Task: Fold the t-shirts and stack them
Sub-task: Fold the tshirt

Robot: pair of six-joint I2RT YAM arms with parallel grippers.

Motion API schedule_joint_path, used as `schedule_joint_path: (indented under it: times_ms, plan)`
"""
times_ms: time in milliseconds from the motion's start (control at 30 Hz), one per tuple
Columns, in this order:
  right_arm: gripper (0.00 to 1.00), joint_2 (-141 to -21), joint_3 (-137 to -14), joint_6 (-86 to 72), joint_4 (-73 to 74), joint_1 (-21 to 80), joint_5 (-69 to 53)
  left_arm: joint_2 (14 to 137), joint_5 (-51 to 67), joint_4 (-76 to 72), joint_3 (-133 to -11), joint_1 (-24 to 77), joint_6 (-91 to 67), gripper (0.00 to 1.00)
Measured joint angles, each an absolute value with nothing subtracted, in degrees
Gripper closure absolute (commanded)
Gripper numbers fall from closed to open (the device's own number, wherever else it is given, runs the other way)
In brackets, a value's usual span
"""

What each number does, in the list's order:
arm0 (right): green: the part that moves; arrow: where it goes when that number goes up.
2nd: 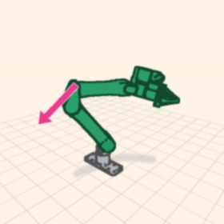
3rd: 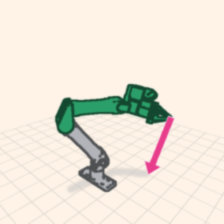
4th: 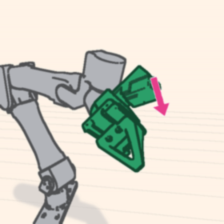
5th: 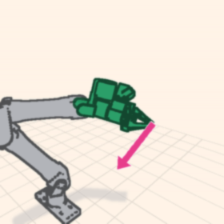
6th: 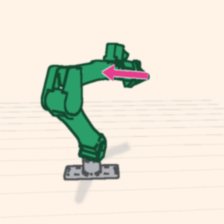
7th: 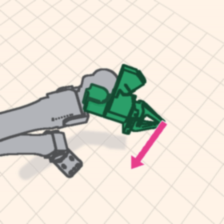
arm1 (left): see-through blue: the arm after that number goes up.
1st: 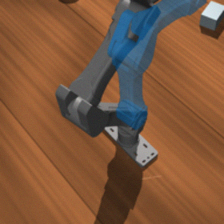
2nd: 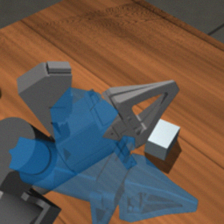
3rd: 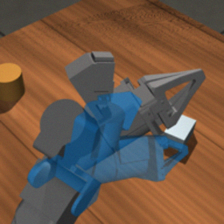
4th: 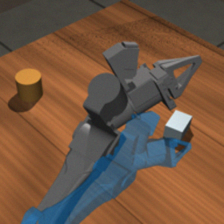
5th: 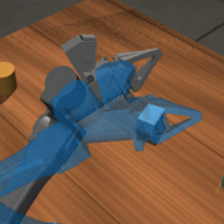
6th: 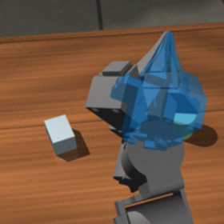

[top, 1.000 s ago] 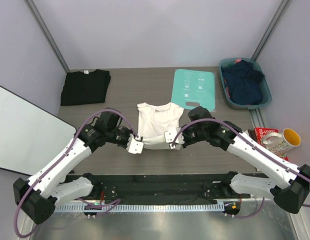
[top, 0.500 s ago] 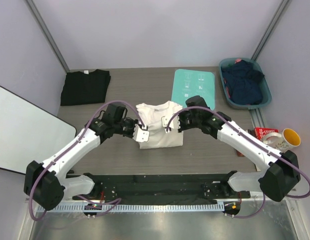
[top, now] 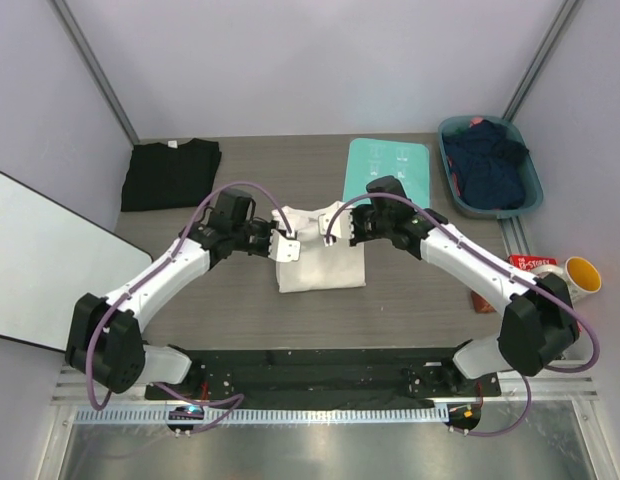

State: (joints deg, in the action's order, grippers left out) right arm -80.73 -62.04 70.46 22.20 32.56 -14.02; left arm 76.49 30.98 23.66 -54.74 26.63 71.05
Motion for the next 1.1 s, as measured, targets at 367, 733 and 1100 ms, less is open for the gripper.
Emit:
schedule_joint_path:
  times_ms: [367, 733, 1100]
  plan:
    - [0.99, -87.4, -64.7, 70.9, 17.0, 30.1, -14.1, 84.8, 30.9, 19.2, -60.2, 23.9, 72.1, 1.0]
    - [0.99, -95.7, -68.5, 71.0, 11.2, 27.5, -14.2, 92.2, 31.6, 15.6, -63.7, 21.9, 73.7, 1.0]
    - [0.22, -104.6, -67.1, 69.3, -10.7, 26.8, -1.9, 103.6, 23.1, -7.7, -64.8, 20.8, 65.5, 0.3]
